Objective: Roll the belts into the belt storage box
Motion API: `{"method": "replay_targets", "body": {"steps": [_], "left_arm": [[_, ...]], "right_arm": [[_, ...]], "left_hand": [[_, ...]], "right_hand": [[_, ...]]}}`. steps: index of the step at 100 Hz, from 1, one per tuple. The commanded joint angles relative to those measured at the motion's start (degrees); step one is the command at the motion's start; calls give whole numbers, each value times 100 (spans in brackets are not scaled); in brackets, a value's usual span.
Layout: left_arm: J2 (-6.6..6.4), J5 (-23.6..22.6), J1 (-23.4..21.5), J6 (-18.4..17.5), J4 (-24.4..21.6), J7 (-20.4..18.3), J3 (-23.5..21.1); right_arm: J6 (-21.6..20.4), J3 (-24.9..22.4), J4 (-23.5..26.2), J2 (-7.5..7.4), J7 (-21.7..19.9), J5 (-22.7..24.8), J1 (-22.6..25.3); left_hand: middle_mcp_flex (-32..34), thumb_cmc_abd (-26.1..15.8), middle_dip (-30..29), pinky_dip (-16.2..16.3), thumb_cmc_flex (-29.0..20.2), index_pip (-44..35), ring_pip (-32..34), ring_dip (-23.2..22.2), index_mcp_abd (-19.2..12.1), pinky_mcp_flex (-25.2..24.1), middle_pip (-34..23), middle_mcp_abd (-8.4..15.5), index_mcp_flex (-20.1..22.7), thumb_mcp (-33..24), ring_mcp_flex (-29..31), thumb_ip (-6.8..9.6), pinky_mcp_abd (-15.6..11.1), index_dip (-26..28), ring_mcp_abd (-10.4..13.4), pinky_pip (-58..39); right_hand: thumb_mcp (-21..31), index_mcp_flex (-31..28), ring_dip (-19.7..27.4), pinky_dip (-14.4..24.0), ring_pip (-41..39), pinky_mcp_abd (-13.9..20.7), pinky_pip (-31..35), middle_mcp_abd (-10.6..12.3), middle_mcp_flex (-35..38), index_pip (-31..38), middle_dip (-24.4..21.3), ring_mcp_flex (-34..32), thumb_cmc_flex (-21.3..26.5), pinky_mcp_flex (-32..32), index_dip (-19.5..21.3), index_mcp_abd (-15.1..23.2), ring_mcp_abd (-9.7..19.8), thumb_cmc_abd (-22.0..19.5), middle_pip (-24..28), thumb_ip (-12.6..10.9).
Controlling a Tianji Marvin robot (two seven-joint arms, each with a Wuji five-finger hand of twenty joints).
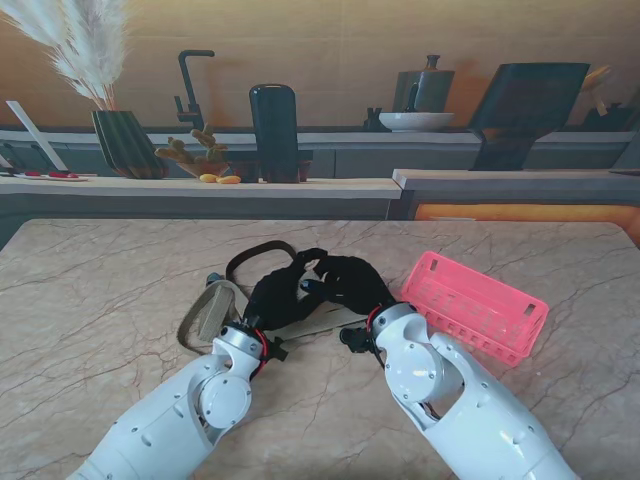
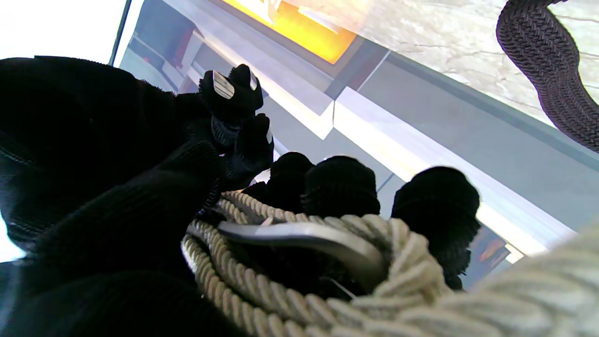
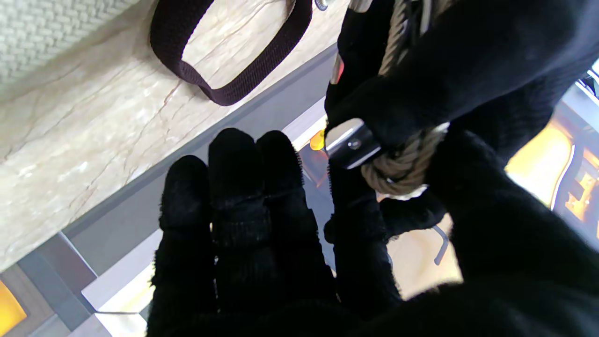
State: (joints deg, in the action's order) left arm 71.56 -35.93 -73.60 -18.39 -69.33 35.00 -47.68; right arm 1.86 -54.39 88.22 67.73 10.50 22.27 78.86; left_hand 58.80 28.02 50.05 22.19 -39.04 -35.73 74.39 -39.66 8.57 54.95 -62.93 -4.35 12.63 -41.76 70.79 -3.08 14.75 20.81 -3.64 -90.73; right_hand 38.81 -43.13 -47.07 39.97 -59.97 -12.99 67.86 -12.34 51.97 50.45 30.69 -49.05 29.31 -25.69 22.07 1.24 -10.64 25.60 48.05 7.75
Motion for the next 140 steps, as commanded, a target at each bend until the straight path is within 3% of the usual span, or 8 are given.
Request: {"method": "replay_targets", "body": {"steps": [1, 28, 46, 60, 69, 91, 128, 140], "left_arm": [[57, 33, -35, -76, -115, 11, 8], [70, 67, -35, -120, -113, 14, 20], [66, 66, -23, -84, -92, -4, 27], [51, -12, -3, -57, -32, 69, -15], [37, -52, 1, -34, -19, 83, -42], [21, -58, 10, 31, -17, 30, -40], [7, -33, 33, 125, -10, -85, -4], [4, -29, 41, 123, -11, -117, 17]], "right_arm": [[75, 67, -35, 70, -114, -49, -7], [267, 319, -188, 73, -397, -225, -257], [408, 413, -232, 91, -650, -598, -384], [586, 174, 80, -1, -970, -798, -199], [617, -47, 301, -49, -1055, -856, -20], [486, -402, 573, -88, -897, -609, 283], [520, -961, 1043, -90, -794, -793, 671], [555, -1095, 1154, -56, -677, -933, 780]], "left_hand": [[-17, 206, -33, -99, 213, 169, 488, -200, 42, 194, -79, 557, -234, -166, 236, -38, -162, -27, 413, -429], [-2, 229, -45, -229, 168, 85, 794, -244, 33, 457, -105, 493, -227, -209, 237, -60, -303, 0, 585, -543], [-52, 195, -47, -283, 169, 79, 733, -184, 29, 396, -88, 523, -220, -198, 227, -80, -338, 0, 555, -490], [-719, 233, -60, -158, 149, 366, -1030, -93, -76, -760, 735, 365, -320, 70, -139, -213, -101, -154, -97, 538], [-1165, 130, -582, 115, 277, 531, -1703, -333, -137, -1387, 1481, 206, -379, 97, -706, -96, -70, -248, -260, 1133], [-1721, 104, -1377, 335, 259, 637, -2108, -355, -220, -2135, 2242, 51, -417, 127, -1456, -73, 0, -309, -361, 1740], [-1876, 23, -1574, 597, 238, 633, -2410, -391, -336, -2739, 2450, 76, -292, 174, -1950, -71, 109, -308, -544, 2093], [-1636, -309, -1597, 766, -32, 415, -2311, -436, -333, -2718, 2410, 78, 14, 290, -1868, -74, 41, -192, -517, 1966]], "right_hand": [[359, 28, -1, -40, -146, -22, 200, 51, 146, 290, -36, -125, 748, -28, -265, 414, 7, -54, 92, 141], [840, -89, -19, -45, -164, -50, 190, -31, 140, 92, -11, -122, 293, -21, -188, 278, -22, 595, 122, 186], [923, -626, 101, -69, -80, -48, 222, 68, 837, 645, -166, -446, 1384, -116, -402, 384, -100, 337, 3, 461], [820, -505, -62, -23, -260, 10, 196, -41, 667, 750, 40, -288, 1648, 45, -76, 207, -132, 95, 263, 461], [810, -386, -125, 3, -302, 1, 163, -82, 549, 784, 155, -207, 1708, 112, 144, 141, -129, -32, 394, 446], [700, -262, -194, 45, -365, 41, 149, -49, 453, 822, 295, -185, 1750, 109, 449, 174, -67, -180, 551, 439], [268, 158, -203, 72, -304, 90, 90, 60, 139, 926, 487, -7, 1872, 173, 969, 259, 57, -664, 742, 392], [208, 165, -181, 70, -268, 95, 87, 64, 145, 926, 496, -33, 1884, 150, 976, 267, 71, -664, 752, 380]]}}
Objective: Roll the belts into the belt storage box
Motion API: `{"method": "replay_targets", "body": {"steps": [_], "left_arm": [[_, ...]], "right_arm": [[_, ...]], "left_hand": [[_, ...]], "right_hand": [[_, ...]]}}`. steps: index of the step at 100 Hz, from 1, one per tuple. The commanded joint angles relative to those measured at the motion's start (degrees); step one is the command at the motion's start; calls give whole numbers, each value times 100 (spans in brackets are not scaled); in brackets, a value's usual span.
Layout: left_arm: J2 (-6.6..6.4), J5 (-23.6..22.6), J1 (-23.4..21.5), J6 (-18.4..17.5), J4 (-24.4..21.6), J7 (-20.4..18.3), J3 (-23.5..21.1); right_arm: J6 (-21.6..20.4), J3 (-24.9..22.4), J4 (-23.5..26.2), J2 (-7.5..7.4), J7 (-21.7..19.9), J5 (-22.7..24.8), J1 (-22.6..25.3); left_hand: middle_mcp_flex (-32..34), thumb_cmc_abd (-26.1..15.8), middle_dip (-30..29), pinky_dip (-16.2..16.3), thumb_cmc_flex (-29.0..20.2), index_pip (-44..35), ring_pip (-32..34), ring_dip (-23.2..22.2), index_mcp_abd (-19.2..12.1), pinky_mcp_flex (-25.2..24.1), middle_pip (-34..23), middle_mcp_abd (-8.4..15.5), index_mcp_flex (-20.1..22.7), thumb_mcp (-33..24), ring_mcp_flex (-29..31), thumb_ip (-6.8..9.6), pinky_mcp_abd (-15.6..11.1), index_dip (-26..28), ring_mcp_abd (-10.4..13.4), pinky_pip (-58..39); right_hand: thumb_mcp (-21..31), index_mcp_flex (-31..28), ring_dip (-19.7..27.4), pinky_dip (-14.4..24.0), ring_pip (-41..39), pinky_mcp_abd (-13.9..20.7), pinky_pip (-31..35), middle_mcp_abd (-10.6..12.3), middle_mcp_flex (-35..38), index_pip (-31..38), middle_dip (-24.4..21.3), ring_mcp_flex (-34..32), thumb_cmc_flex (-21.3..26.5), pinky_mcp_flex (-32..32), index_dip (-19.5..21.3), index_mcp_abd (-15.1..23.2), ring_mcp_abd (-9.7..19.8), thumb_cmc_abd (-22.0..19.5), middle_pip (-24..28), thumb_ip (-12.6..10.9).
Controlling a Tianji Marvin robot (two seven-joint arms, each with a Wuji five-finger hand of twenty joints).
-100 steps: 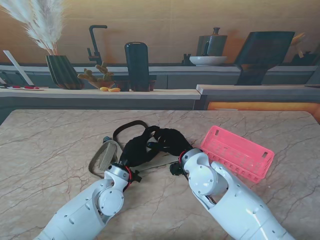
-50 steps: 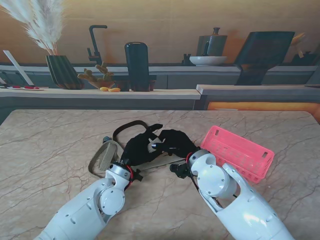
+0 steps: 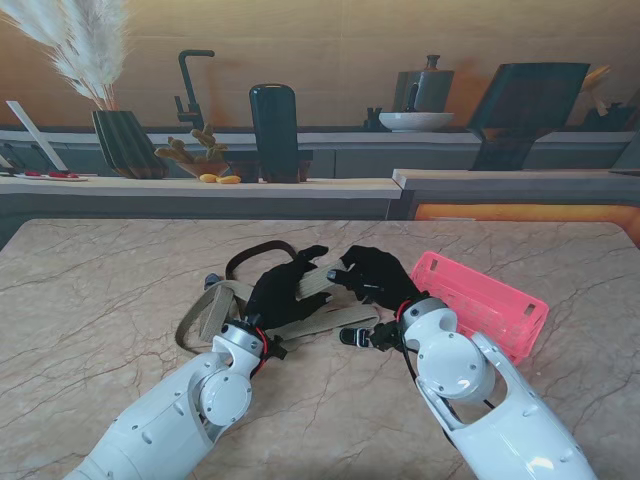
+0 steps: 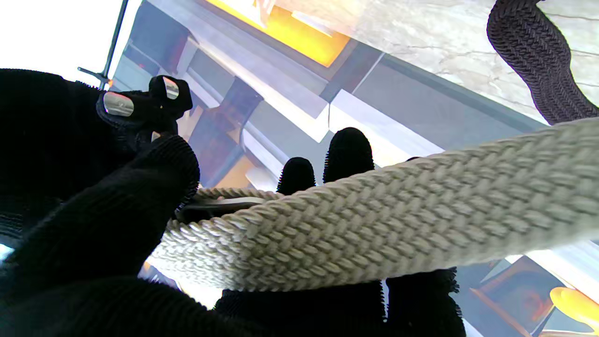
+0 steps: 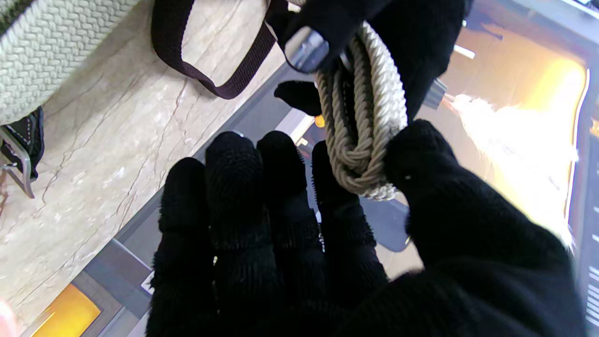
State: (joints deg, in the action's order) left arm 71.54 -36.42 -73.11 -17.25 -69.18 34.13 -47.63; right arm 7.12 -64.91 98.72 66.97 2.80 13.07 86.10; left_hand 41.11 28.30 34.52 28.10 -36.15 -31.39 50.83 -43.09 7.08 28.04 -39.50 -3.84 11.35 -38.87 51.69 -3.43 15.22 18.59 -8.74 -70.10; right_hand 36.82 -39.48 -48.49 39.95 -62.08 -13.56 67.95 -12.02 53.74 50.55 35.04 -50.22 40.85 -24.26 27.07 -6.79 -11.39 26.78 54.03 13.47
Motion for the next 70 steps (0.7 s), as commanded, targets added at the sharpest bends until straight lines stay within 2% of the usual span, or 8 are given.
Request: {"method": "replay_targets", "body": {"steps": [1, 18, 22, 25, 28, 40, 52, 70], "left_arm": [[6, 24, -9, 6, -30, -37, 13], [-2, 108, -39, -69, -108, -176, 14], [-10, 134, -50, -81, -134, -235, 6], [-18, 150, -56, -89, -150, -281, -1], [-24, 173, -61, -103, -161, -329, -9], [-62, 325, -113, -69, -274, -621, -54], [-66, 384, -111, -39, -285, -697, -52], [-67, 378, -99, -46, -268, -701, -39]], "right_arm": [[33, -52, 109, 19, 91, -23, 62], [101, -44, 51, 42, 104, -158, 53], [112, -19, 5, 59, 147, -183, 28], [121, -5, -27, 67, 163, -204, 9], [131, 7, -56, 75, 176, -225, -7], [157, 35, -162, 117, 272, -326, -54], [136, 17, -217, 98, 157, -436, -60], [91, 47, -279, 9, -225, -450, -120]], "left_hand": [[185, -390, -11, 200, -377, -66, 70, -96, -185, -9, 35, 29, 197, 68, 69, -58, -12, 62, -6, -121], [1061, -1320, 441, 344, -1299, -763, 505, -84, -253, 426, -121, -66, 1313, 1033, 637, -186, -40, 430, 33, -570], [1165, -1551, 322, 325, -2168, -1080, 678, -74, -318, 503, -324, -64, 1437, 2053, 755, -197, -17, 322, 25, -719], [1295, -1988, 258, 356, -3189, -1454, 924, -102, -339, 608, -604, -67, 1596, 3407, 909, -93, 44, 341, 46, -909], [1385, -2243, 342, 399, -3554, -1657, 1120, -150, -363, 674, -767, -72, 1740, 3898, 1003, -66, 83, 443, 38, -1052], [1460, -2619, 1234, 643, -3776, -2413, 2022, -391, -322, 943, -1606, 55, 1521, 4048, 1337, -64, 237, 1316, 282, -1724], [1436, -2738, 1594, 716, -3781, -2552, 2246, -426, -296, 1082, -1745, 71, 1337, 4043, 1469, -81, 278, 1781, 366, -1943], [1412, -2781, 1702, 712, -3781, -2597, 2270, -423, -307, 1087, -1762, 83, 1262, 4062, 1470, -89, 290, 2005, 357, -1960]], "right_hand": [[402, -199, -37, 72, -55, 152, 78, 35, -29, 912, 61, 81, 724, 7, 471, 1076, 148, -786, 154, -192], [328, -224, -25, 73, -53, 178, 84, 44, -9, 864, 55, 55, 694, -18, 386, 1109, 179, -775, 143, -201], [307, -249, -25, 76, -66, 171, 95, 17, 12, 862, 53, 36, 689, -32, 357, 1110, 164, -749, 143, -206], [294, -255, -25, 78, -73, 172, 100, 29, 26, 854, 52, 27, 673, -38, 335, 1106, 171, -746, 145, -206], [285, -251, -24, 78, -73, 173, 103, 34, 28, 838, 50, 31, 658, -39, 311, 1119, 179, -734, 143, -205], [497, -383, 36, 55, -51, 108, 115, -12, 128, 768, -67, 0, 314, -60, -112, 1072, 128, -401, 12, -272], [816, -236, 183, 20, 257, 30, 30, -108, -60, 308, -231, 160, -679, 6, -376, 794, 73, 167, -295, -322], [1164, -448, 322, 20, 571, -34, -76, -109, -119, -636, -374, 205, -1307, 48, 86, 585, 63, 406, -572, -469]]}}
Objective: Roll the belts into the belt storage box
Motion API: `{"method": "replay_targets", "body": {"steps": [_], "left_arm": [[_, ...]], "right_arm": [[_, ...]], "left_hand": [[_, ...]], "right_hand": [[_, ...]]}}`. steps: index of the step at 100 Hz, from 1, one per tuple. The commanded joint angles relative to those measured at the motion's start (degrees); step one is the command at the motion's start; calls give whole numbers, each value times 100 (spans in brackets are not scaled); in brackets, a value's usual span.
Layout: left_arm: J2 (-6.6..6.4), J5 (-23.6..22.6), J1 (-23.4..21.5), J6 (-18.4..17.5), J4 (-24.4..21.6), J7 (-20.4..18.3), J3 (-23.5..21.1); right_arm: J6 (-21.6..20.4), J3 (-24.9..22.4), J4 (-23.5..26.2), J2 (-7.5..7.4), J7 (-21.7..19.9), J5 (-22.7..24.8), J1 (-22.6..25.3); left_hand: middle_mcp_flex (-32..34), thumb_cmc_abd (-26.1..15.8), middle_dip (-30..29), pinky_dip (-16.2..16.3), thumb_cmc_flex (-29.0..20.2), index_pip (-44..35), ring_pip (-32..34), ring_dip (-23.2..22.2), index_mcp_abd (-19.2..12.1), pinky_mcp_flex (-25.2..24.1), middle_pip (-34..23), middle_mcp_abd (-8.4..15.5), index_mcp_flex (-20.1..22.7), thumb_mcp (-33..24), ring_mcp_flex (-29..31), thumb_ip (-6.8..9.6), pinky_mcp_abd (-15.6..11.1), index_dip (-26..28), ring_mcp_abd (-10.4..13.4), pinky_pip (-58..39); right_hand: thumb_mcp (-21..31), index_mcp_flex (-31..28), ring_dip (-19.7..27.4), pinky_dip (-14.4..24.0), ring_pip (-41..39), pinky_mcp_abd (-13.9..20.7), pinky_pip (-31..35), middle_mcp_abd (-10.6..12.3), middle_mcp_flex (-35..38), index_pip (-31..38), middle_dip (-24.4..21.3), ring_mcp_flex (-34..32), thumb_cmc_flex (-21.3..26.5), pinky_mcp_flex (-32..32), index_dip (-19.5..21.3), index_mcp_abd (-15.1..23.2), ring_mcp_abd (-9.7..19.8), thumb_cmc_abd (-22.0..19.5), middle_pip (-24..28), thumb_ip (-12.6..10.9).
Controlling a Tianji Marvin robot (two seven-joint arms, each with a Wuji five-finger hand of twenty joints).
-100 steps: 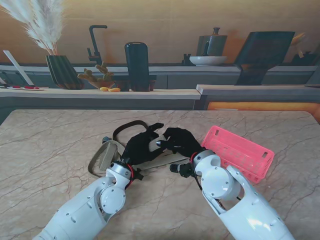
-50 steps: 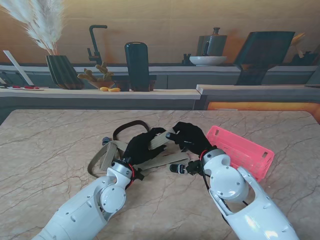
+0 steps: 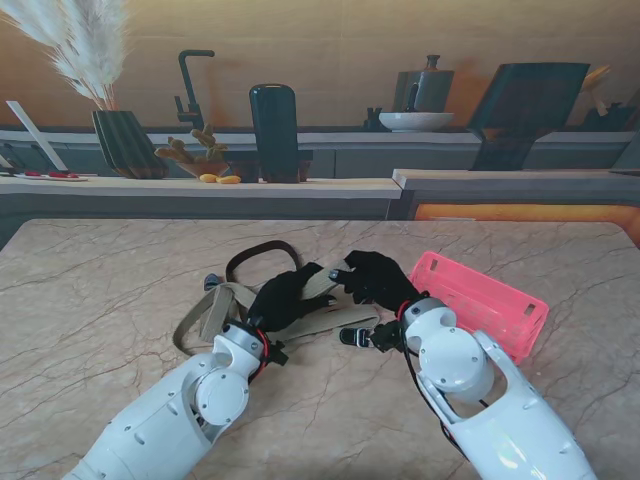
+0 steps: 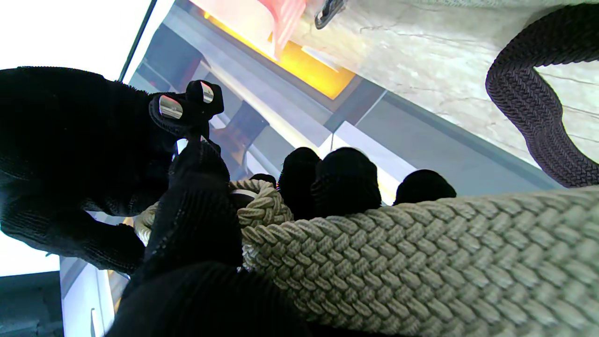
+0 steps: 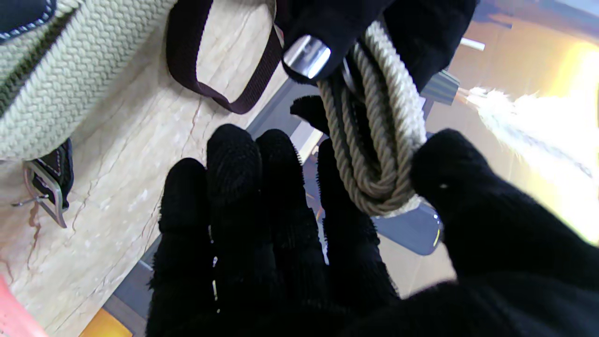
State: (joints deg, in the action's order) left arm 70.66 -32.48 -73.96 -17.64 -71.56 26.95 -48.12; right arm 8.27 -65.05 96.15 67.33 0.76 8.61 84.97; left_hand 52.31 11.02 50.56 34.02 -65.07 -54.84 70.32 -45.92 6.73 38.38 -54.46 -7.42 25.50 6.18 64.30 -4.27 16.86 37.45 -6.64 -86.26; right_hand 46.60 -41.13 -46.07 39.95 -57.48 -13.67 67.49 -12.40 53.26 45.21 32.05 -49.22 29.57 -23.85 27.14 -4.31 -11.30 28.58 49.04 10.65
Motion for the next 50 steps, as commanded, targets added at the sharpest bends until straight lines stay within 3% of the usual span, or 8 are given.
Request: {"method": "replay_targets", "body": {"steps": [1, 5, 8, 20, 25, 34, 41, 50], "left_arm": [[22, -18, -13, -8, -29, 19, 10], [23, -25, -12, -14, -24, 31, 11], [25, -30, -11, -17, -21, 40, 11], [22, -53, -5, -33, -5, 58, 11], [19, -64, -3, -45, 0, 60, 13], [10, -85, -2, -70, 2, 51, 13], [-1, -112, 1, -86, 3, 38, 13], [-10, -162, 15, -120, 29, 51, 15]], "right_arm": [[-27, 66, -27, -29, -37, -5, -13], [-33, 87, -47, -42, -89, 0, -37], [-35, 107, -64, -47, -111, 12, -57], [-4, 210, -125, -53, -193, -9, -152], [31, 263, -153, -47, -206, -32, -199], [80, 363, -215, -23, -182, -70, -292], [100, 422, -244, 2, -149, -127, -341], [128, 455, -234, 25, -76, -155, -355]], "left_hand": [[290, -1056, 101, 119, -890, -250, 321, -139, -274, 53, -265, 437, -156, -442, 208, -6, 126, 123, 145, -343], [278, -1066, 109, 118, -890, -241, 316, -137, -278, 50, -260, 447, -170, -440, 200, -7, 125, 134, 143, -341], [269, -1069, 116, 113, -890, -240, 308, -134, -283, 32, -258, 456, -174, -437, 191, -7, 121, 145, 143, -329], [271, -1059, 129, 109, -890, -221, 286, -126, -300, 28, -239, 459, -163, -429, 177, -4, 119, 157, 137, -321], [272, -1057, 129, 104, -890, -215, 275, -122, -302, 9, -230, 450, -162, -430, 170, -2, 115, 158, 129, -305], [283, -1046, 129, 100, -889, -210, 255, -114, -316, 4, -218, 443, -136, -421, 171, -2, 112, 155, 106, -294], [299, -1021, 124, 98, -886, -190, 233, -105, -339, 2, -198, 440, -103, -404, 167, 1, 106, 139, 92, -287], [436, -796, 39, 83, -773, -42, 91, -24, -430, 11, -70, 445, 151, -410, 226, 51, 84, -88, 4, -258]], "right_hand": [[225, -311, 89, 20, 132, -26, -40, -72, -66, -170, -85, 104, -235, 6, 115, 327, 50, 246, -91, -247], [318, -390, 103, 37, 183, -42, -79, -72, -81, -502, -104, 117, -405, 18, 513, 285, 44, 274, -136, -420], [321, -405, 111, 39, 204, -50, -87, -79, -89, -567, -109, 126, -496, 21, 587, 263, 43, 281, -150, -479], [242, -512, 133, 41, 244, -72, -101, -73, -24, -627, -136, 84, -513, 22, 685, 275, 20, 203, -192, -518], [127, -558, 135, 47, 249, -90, -104, -68, 36, -627, -149, 47, -389, 10, 685, 321, 0, 133, -208, -393], [-218, -481, 145, 78, 236, -90, -96, -15, 200, 31, -185, -61, 145, -43, 95, 520, -7, -107, -232, -73], [-590, -363, 158, 80, 215, -100, -75, 70, 360, 813, -221, -142, 892, -80, -431, 775, -5, -484, -239, -51], [-819, -518, 168, 74, 181, -82, -43, 162, 528, 1074, -246, -234, 1509, -102, -434, 1042, -4, -793, -230, -48]]}}
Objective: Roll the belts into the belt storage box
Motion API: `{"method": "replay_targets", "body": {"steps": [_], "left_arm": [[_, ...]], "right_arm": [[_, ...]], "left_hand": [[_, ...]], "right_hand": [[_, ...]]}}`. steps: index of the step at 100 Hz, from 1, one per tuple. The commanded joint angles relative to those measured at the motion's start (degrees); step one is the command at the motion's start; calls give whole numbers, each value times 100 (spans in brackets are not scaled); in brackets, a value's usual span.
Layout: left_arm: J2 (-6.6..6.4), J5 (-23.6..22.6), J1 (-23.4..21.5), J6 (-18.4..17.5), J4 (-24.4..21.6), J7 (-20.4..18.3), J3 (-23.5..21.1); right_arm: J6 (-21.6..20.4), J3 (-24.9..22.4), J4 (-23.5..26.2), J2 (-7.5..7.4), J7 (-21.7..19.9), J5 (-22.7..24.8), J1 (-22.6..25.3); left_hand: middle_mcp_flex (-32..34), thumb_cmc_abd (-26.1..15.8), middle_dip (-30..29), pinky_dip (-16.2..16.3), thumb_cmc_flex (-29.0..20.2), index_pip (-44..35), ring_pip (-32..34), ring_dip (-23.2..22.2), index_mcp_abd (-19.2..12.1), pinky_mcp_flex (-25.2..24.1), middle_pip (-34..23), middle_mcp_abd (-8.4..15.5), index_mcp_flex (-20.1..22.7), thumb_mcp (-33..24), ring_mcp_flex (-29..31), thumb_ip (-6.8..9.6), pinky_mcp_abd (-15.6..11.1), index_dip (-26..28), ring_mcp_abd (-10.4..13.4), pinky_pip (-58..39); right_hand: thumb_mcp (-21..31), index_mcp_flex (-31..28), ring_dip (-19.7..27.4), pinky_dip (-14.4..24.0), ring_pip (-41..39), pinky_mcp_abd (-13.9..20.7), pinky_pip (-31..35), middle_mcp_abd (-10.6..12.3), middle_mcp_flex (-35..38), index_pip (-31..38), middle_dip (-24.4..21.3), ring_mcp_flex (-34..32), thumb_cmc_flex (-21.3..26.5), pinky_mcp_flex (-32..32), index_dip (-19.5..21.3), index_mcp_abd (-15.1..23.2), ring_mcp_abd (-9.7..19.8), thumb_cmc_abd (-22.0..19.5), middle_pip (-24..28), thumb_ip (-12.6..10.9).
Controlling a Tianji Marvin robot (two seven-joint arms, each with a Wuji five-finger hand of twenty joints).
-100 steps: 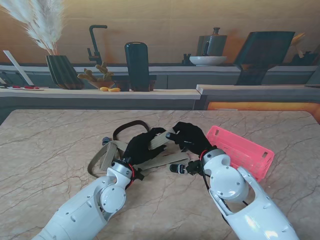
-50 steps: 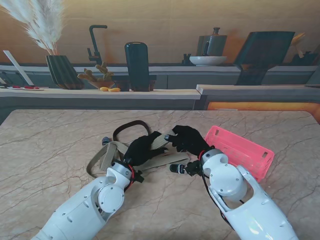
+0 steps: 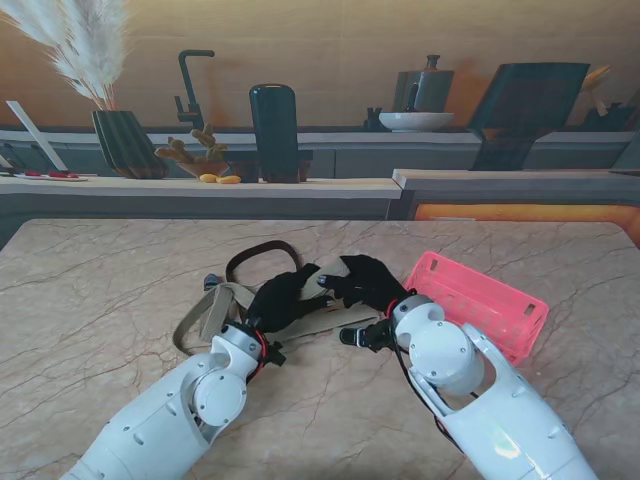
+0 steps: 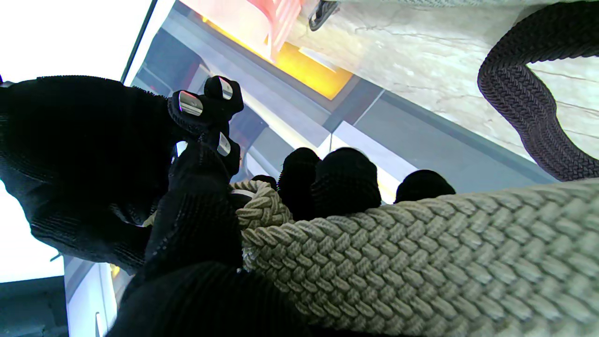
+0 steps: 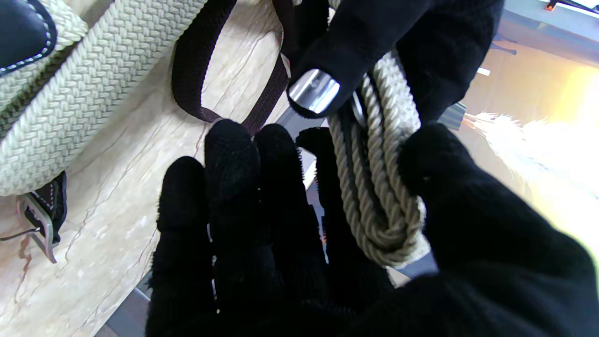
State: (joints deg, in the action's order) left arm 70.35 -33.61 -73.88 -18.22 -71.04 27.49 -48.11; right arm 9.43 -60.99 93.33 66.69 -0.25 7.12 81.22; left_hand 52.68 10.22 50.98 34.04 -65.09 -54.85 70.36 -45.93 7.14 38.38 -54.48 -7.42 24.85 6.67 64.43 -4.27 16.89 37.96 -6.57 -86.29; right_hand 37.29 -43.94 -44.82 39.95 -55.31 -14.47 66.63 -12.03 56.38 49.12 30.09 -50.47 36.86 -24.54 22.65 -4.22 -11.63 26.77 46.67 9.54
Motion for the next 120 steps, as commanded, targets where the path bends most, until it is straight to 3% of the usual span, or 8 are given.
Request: {"method": "replay_targets", "body": {"steps": [1, 5, 10, 14, 24, 54, 74, 120], "left_arm": [[22, -54, 9, -65, -19, 4, 14], [27, -70, 14, -74, -1, 44, 13], [30, -102, 23, -87, 29, 100, 9], [34, -150, 33, -87, 59, 173, 7], [39, -286, 52, -83, 122, 364, -2], [55, -424, -12, 0, 100, 662, -78], [93, -392, -10, 23, 123, 765, -61], [165, -441, -3, -74, 160, 1093, -15]], "right_arm": [[5, 48, 51, 89, 30, 1, 22], [-36, 40, 61, 89, 67, 44, 35], [-97, 14, 90, 94, 145, 118, 71], [-158, -33, 136, 90, 176, 153, 119], [-317, -205, 297, 90, 235, 58, 282], [-451, -686, 723, 111, 261, -638, 743], [-344, -913, 811, 188, 229, -1681, 899], [-78, -1146, 907, 281, -119, -3549, 1026]], "left_hand": [[408, -659, -27, 77, -750, -19, 52, -6, -479, 11, -35, 432, 243, -472, 212, 64, 77, -188, -31, -248], [385, -259, -203, -9, -482, 14, -183, 59, -514, -43, 143, 409, 260, -698, 130, 156, 52, -388, -166, -76], [183, 538, -325, -56, 731, 219, -543, 62, -520, -238, 437, 393, 146, -2441, -99, -17, 8, -534, -204, 218], [20, 908, -241, -85, 1356, 572, -760, 57, -478, -418, 826, 381, 58, -3109, -323, -114, -56, -617, -169, 435], [-639, 989, -1093, -178, 2542, 1473, -1360, 67, -345, -922, 1479, 382, -255, -3848, -947, 69, -140, -700, -191, 1053], [-2053, 1086, -1991, -325, 2851, 2217, -3137, 475, -360, -2146, 2543, 291, -1103, -3714, -2572, 72, -177, -1086, -240, 2245], [-2789, 987, -2347, -432, 2949, 2356, -3927, 876, -398, -2666, 2952, 236, -1495, -3511, -3410, 88, -373, -1200, -168, 2793], [-3557, 883, -2525, -509, 3082, 3441, -4128, 1135, -312, -2971, 2963, 218, -1660, -3332, -4078, 108, -561, -1825, -86, 3083]], "right_hand": [[74, -240, 43, 74, -40, 13, 48, 150, 222, 709, -50, -109, 805, -34, 48, 1082, 38, -636, 10, 70], [15, -259, 41, 71, -51, 37, 53, 197, 239, 746, -50, -119, 829, -32, 97, 1187, 59, -668, 15, 81], [-2, -312, 36, 70, -70, 53, 60, 218, 298, 778, -54, -147, 835, -42, 129, 1268, 69, -627, 20, 89], [10, -328, 36, 64, -75, 68, 57, 250, 328, 775, -69, -147, 821, -40, 144, 1343, 92, -615, -3, 103], [33, -333, 40, 31, -65, 119, -1, 279, 321, 787, -81, -115, 791, 16, 197, 1440, 147, -607, -34, 130], [136, -347, -525, 147, -887, 489, 136, 82, -379, 717, 487, 205, 599, 32, 352, 1692, 377, -618, 686, 155], [236, -384, -867, 357, -1408, 619, 468, 13, -401, 727, 823, 105, 551, -108, 313, 1610, 534, -572, 1119, 170], [266, -415, -1203, 638, -1969, 712, 868, -83, -241, 712, 1181, -158, 479, -310, 270, 1628, 682, -540, 1559, 135]]}}
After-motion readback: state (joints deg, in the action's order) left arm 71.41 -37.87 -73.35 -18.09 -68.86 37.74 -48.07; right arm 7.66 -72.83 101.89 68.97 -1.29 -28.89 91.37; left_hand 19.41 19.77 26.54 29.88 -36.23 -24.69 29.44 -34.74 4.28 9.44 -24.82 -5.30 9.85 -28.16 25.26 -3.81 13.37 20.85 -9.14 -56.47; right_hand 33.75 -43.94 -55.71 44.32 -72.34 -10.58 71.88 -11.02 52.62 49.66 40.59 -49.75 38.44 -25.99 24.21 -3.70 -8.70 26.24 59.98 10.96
